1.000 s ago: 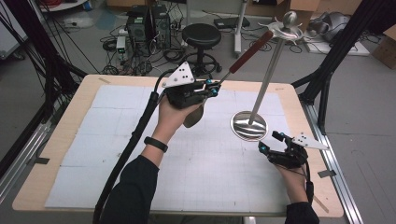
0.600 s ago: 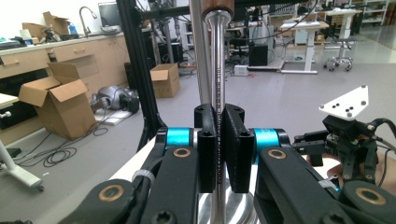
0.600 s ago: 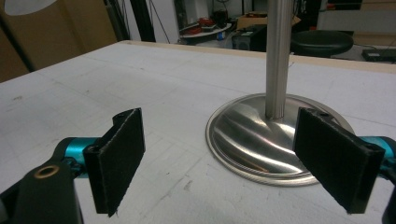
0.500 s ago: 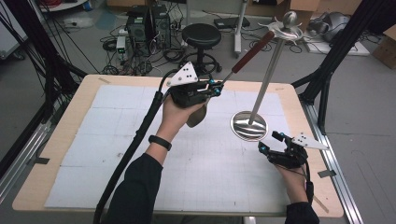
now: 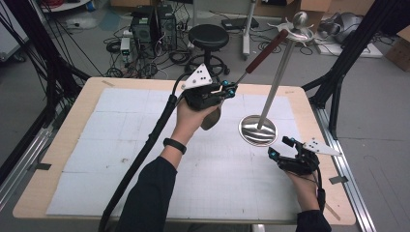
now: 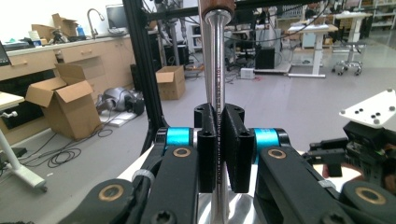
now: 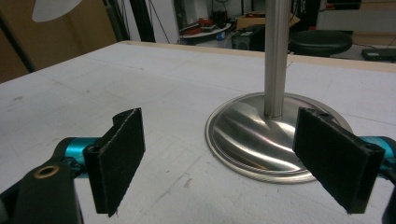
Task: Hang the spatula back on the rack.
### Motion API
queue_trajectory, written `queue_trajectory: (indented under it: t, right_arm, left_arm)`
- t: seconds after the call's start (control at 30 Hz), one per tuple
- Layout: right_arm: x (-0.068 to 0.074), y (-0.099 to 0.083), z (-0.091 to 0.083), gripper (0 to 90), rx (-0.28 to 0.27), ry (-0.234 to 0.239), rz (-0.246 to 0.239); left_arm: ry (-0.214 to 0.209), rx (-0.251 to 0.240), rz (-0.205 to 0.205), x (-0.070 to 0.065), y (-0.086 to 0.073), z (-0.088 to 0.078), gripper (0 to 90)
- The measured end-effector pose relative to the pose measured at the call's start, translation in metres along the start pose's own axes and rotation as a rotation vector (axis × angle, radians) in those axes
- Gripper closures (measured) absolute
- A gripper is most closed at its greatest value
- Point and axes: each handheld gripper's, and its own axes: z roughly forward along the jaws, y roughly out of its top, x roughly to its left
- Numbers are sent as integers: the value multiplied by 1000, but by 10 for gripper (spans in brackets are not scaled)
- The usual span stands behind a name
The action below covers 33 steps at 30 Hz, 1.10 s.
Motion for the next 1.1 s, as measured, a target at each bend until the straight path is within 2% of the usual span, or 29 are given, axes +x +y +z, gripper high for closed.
queue_trajectory:
  t: [0.2, 0.3, 0.57, 0.9, 1.1]
  right_arm:
    - [0, 0, -1, 162, 2, 1, 3]
    - [0, 0, -1, 162, 0, 4, 1]
    - [0, -1, -1, 162, 0, 3, -2]
    - [-1, -1, -2, 162, -4, 5, 2]
    - [-1, -1, -2, 162, -6, 5, 5]
  left_arm:
    - [17, -30, -6, 0, -7, 11, 845]
    - [18, -48, -31, 2, -12, 16, 844]
    - [23, -57, -42, 4, -21, 28, 844]
    - [22, -38, -40, 0, -26, 44, 843]
    - [31, 0, -27, -1, -24, 49, 842]
